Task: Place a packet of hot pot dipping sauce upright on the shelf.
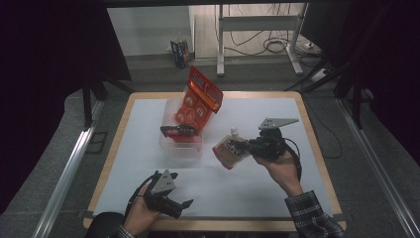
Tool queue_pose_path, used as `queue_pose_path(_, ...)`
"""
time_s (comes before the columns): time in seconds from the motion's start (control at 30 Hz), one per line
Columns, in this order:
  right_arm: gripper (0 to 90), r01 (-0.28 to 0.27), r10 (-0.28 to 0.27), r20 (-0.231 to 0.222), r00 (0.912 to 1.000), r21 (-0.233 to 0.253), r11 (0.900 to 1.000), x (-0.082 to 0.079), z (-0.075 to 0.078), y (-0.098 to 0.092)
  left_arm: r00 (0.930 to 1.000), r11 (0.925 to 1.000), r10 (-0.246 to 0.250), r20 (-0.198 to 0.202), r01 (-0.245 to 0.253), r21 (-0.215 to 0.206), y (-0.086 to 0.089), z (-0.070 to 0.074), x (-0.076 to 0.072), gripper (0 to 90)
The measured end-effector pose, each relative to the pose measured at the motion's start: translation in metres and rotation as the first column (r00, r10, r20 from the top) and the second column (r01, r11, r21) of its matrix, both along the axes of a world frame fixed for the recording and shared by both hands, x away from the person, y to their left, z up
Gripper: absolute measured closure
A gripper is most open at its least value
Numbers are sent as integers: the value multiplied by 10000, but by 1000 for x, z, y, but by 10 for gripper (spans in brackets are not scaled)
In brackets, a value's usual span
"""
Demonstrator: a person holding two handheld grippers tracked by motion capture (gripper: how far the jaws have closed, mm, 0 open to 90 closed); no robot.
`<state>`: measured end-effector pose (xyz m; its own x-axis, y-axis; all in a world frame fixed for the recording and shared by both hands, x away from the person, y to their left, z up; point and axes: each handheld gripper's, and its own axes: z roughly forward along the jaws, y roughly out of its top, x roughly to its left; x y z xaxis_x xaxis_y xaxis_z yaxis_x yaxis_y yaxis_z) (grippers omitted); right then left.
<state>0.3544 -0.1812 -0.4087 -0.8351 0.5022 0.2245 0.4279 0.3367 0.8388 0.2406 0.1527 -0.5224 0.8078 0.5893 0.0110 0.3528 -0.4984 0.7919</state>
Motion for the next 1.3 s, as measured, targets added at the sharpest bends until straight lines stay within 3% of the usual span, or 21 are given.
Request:
queue_pose_path(0.77, 871, -528, 523, 161, 9985, 314, 9981, 22, 12, 29, 9996, 9995, 263, 124, -265, 193, 5, 0, 1, 2)
queue_pose_path(1.3, 873, -1121, 1117, 363, 9931, 103, 9936, 31, 19, 60, 9991, 9989, 396, 143, -400, 231, 7, 1, 2, 2)
